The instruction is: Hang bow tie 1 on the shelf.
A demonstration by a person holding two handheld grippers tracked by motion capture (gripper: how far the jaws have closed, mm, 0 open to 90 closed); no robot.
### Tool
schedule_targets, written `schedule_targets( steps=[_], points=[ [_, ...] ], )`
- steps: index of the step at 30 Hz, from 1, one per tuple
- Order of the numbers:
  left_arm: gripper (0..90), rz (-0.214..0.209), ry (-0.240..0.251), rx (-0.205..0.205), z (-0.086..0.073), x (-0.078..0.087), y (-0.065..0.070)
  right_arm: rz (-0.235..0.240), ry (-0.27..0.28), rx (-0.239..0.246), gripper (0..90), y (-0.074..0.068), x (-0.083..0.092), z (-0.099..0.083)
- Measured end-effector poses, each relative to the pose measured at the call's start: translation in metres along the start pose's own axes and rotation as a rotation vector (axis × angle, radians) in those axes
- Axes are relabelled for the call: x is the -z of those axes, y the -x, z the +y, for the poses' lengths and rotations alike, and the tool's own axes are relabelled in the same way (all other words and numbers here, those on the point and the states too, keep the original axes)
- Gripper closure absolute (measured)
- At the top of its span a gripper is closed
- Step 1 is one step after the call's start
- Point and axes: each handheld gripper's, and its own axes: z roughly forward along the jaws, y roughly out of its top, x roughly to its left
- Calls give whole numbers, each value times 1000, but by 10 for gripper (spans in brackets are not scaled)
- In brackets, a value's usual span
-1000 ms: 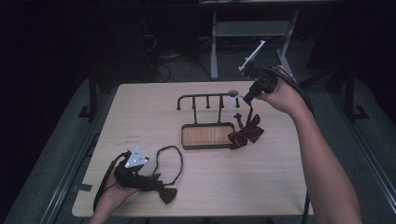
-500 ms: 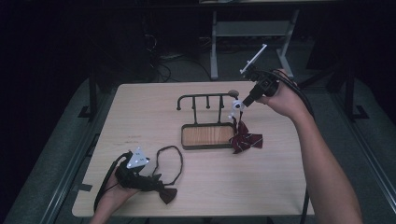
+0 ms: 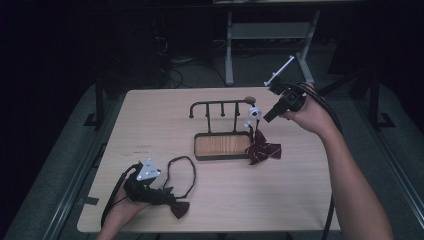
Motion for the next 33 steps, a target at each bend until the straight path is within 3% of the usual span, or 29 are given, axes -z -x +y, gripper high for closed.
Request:
schedule_targets(
  steps=[11, 33],
  points=[
    [266, -4, -1, 15, -1, -1, 0, 32, 9, 12, 669, -1, -9, -20],
    [266, -3, 1, 9, 0, -1, 0, 91, 23, -8, 539, -3, -41, -57]
  ],
)
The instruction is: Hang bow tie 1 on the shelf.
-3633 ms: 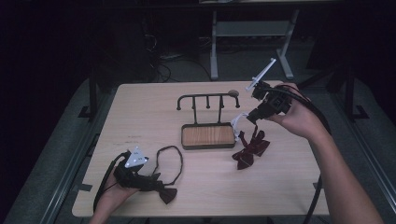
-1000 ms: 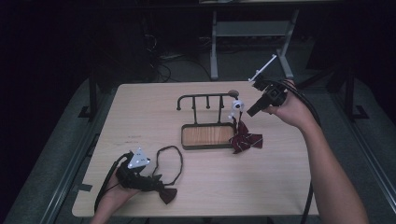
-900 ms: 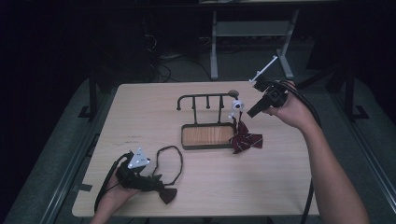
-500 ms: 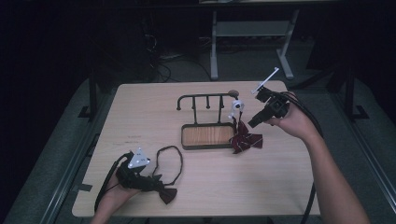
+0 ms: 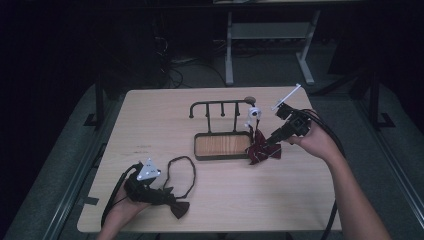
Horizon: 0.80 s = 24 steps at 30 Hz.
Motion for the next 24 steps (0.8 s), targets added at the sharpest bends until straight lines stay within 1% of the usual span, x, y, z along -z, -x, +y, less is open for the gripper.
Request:
schedule_targets(
  steps=[15, 20, 24],
  points=[
    [266, -2, -1, 0, 0, -1, 1, 32, 9, -15, 530, 0, -13, -20],
    [266, -3, -2, -1, 0, -1, 1, 31, 11, -11, 523, 0, -17, -27],
    [266, -3, -3, -1, 0, -1, 1, 34, 15, -19, 517, 1, -19, -34]
  ],
)
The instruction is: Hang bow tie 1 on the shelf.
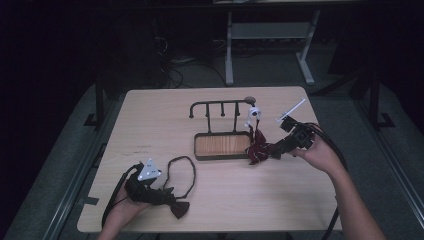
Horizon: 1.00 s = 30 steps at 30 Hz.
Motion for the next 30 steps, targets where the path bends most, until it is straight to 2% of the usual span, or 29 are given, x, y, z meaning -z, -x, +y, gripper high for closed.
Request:
schedule_targets(
  steps=[12, 15, 27, 30],
  points=[
    [266, 2, -1, 1, 0, 0, 0, 16, 5, -12, 503, 1, -10, -20],
    [266, 3, -2, 0, 0, 0, -1, 8, -4, -15, 495, 0, -11, -22],
    [270, 4, 5, 5, 0, 1, -3, 18, 30, -9, 487, -6, -13, -37],
    [272, 1, 6, 18, 0, 1, -3, 17, 34, -8, 484, -8, -15, -41]
  ],
)
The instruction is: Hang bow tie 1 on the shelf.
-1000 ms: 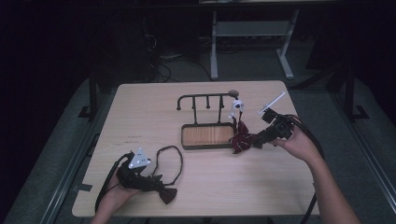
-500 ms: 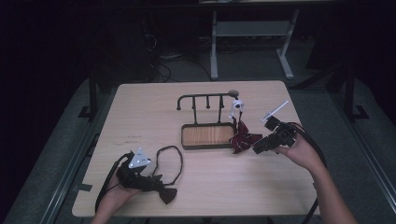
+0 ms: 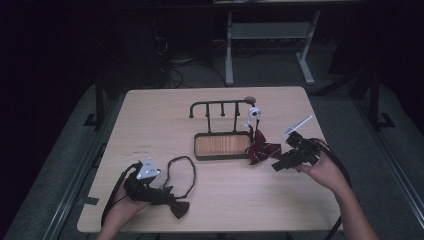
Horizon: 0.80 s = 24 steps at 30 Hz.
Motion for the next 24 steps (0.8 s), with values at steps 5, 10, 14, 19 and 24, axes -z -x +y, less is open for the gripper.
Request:
schedule_targets(
  steps=[5, 10, 14, 19, 24],
  points=[
    [274, 1, -5, -5, 1, 1, -2, 6, 4, -7, 481, -2, -4, -7],
    [287, -2, -7, -7, 1, 1, -3, 7, 0, 0, 474, -3, -8, -13],
    [305, -7, -1, -8, 3, 1, -2, 5, 5, -1, 473, -6, -9, -17],
    [310, -9, -1, -8, 5, 1, -2, 13, 17, -7, 473, -6, -11, -24],
    [313, 0, 2, -9, 6, 1, -4, 5, 19, -12, 473, -8, -15, -33]
  ],
)
